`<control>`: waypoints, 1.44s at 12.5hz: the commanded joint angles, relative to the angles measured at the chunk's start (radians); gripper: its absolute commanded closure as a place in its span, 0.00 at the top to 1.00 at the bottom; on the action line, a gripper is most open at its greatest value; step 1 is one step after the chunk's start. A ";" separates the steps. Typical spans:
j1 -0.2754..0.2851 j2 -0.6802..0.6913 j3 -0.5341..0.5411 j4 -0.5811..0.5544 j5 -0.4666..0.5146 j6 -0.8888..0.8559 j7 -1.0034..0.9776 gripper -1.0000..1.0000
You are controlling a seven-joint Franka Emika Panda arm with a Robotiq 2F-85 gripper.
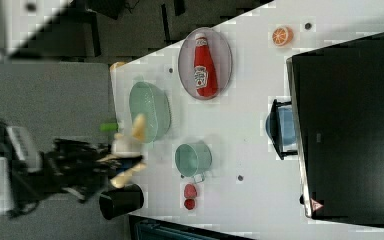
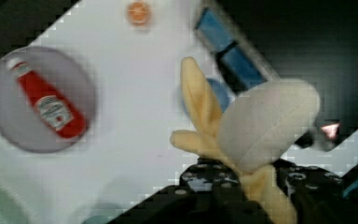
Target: Pick banana from oven and place on table.
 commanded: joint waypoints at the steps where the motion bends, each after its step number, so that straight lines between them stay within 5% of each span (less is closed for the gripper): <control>1: 0.049 0.049 0.104 -0.120 -0.004 -0.013 0.371 0.23; 10: 0.047 0.095 0.125 -0.671 0.017 0.682 0.496 0.23; 18: 0.045 0.304 0.122 -0.676 0.115 0.843 0.500 0.23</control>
